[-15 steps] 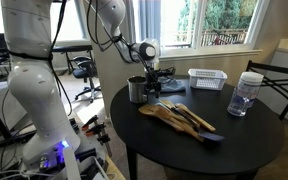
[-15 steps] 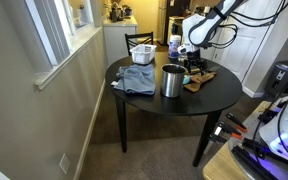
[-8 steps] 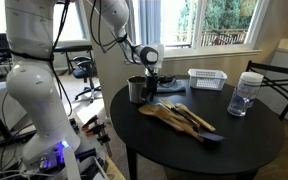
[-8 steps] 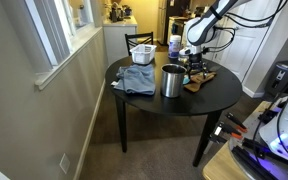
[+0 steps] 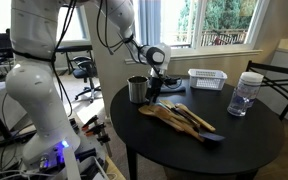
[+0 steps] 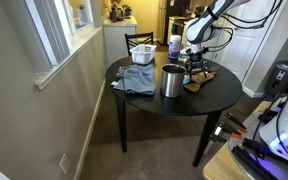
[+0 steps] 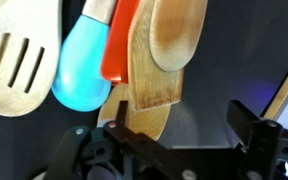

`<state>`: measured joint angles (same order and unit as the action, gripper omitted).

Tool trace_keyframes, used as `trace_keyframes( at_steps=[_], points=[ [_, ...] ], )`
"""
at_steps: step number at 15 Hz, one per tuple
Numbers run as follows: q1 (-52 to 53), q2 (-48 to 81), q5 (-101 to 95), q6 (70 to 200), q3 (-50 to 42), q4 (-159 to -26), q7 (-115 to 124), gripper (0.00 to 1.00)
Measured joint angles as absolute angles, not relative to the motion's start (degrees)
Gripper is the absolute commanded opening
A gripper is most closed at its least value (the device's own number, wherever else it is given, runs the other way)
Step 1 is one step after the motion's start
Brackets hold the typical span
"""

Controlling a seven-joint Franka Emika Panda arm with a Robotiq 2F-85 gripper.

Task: Put one wooden spoon in the utensil holder

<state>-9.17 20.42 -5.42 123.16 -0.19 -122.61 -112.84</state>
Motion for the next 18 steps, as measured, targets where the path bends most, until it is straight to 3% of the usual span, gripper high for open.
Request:
trace_keyframes(
  at_steps=[10, 11, 12, 18],
  points=[
    [-9.67, 26.24, -5.42, 118.99, -0.2, -116.79, -113.39, 1.0],
    [-9.72, 26.85, -5.42, 118.69, -0.2, -116.25, -113.4, 0.75],
    [-9.75, 27.39, -5.42, 118.42, -0.2, -115.79, -113.4, 0.74],
    [-9.81, 28.56, -5.37, 117.67, -0.18, -113.8, -113.4, 0.34]
  ],
)
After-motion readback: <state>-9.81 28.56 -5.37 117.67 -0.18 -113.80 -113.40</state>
